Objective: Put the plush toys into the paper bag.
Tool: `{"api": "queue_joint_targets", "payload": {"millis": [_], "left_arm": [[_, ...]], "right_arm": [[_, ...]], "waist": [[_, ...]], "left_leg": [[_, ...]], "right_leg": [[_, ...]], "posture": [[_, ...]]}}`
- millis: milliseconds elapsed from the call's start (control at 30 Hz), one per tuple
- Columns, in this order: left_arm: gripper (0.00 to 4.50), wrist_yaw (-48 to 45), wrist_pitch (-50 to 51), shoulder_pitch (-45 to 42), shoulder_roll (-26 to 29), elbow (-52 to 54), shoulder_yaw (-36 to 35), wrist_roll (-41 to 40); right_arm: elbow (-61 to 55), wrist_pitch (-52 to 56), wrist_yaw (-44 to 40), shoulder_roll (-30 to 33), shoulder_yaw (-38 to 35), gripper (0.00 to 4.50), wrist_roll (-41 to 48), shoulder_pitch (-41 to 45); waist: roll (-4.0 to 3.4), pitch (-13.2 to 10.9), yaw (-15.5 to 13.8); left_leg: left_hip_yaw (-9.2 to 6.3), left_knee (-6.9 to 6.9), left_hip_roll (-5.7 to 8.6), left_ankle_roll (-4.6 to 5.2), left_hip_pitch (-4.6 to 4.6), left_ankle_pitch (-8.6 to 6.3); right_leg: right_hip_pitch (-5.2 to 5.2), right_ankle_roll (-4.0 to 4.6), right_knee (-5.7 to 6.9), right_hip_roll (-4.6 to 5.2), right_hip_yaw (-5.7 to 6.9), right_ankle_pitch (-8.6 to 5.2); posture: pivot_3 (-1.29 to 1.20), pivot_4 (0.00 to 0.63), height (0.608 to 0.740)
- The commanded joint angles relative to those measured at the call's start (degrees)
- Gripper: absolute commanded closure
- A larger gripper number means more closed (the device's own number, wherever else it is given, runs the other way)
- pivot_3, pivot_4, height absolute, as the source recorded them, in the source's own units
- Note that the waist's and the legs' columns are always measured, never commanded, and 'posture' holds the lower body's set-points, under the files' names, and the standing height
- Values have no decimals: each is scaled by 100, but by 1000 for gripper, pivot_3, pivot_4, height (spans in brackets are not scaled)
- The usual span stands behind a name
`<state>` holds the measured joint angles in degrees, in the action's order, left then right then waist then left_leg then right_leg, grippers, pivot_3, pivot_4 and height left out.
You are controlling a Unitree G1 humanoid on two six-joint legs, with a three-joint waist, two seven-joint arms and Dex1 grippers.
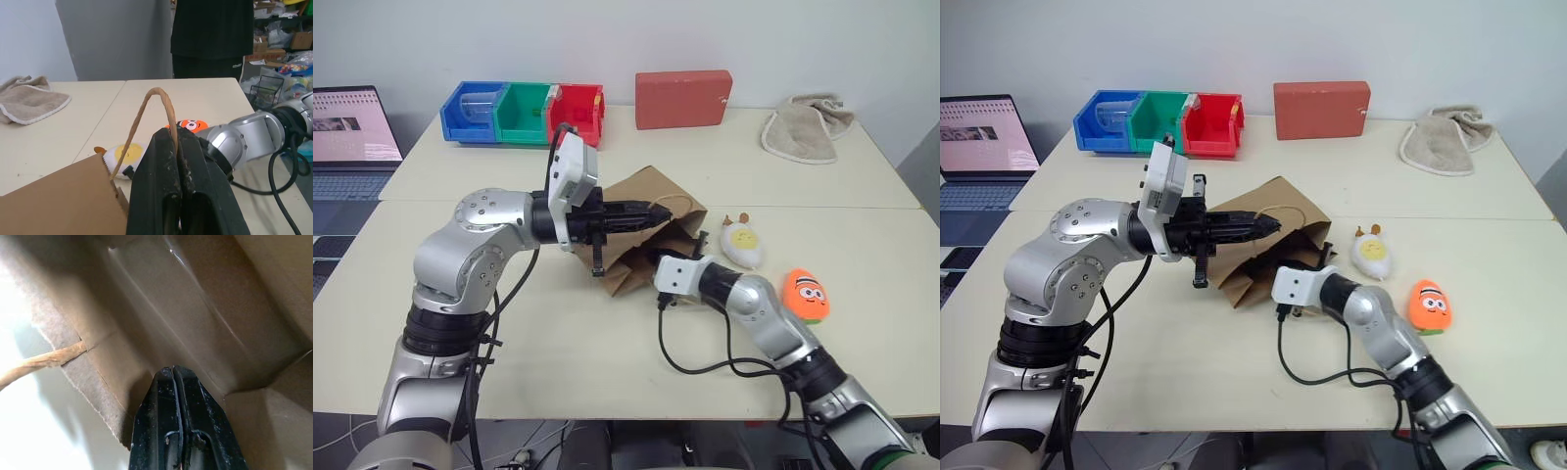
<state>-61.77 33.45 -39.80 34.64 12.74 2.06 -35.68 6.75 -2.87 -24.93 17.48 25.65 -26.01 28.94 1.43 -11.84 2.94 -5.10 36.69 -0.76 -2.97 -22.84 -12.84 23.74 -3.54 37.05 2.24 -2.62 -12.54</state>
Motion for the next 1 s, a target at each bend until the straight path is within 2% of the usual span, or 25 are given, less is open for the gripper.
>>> {"api": "queue_joint_targets", "payload": {"millis": [33, 333, 467, 667, 1000], "left_arm": [[4500, 54, -177, -54, 19, 8, -131, 75], [4500, 118, -191, 308, -20, 21, -88, 111], [4500, 227, -161, 296, -73, -79, -196, 58], [4500, 433, -142, 172, -172, -259, -359, -44], [4500, 604, -102, 170, -187, -254, -501, -84]], "right_arm": [[255, -137, 358, -130, -11, 4475, -196, 200], [276, -1394, 1758, 485, 17, 4475, -1213, -28], [288, -1898, 2448, 536, 13, 4475, -1517, -92], [274, -2039, 3040, 509, -45, 4475, -1857, -189], [286, -2038, 3761, 200, -732, 4475, -1294, -650]], "waist": [[0, 0, -3], [0, 0, -21], [0, 0, 11], [0, 0, 15], [1, 0, 14]], "left_leg": [[1, -1, 0, 0, -1, 0], [1, -1, 2, 0, -2, 0], [2, -1, 2, 0, 0, 0], [2, -1, 2, 0, 0, 0], [3, 0, 2, 0, 0, 0]], "right_leg": [[0, 0, -1, 0, -1, 0], [0, 1, -3, 2, -2, 0], [0, 1, 0, 1, -3, 0], [0, 2, 0, 1, -5, 0], [-2, 12, -1, 1, -6, 7]], "posture": [[0, 150, 740], [0, 150, 740], [0, 150, 740], [0, 150, 740], [0, 150, 740]]}}
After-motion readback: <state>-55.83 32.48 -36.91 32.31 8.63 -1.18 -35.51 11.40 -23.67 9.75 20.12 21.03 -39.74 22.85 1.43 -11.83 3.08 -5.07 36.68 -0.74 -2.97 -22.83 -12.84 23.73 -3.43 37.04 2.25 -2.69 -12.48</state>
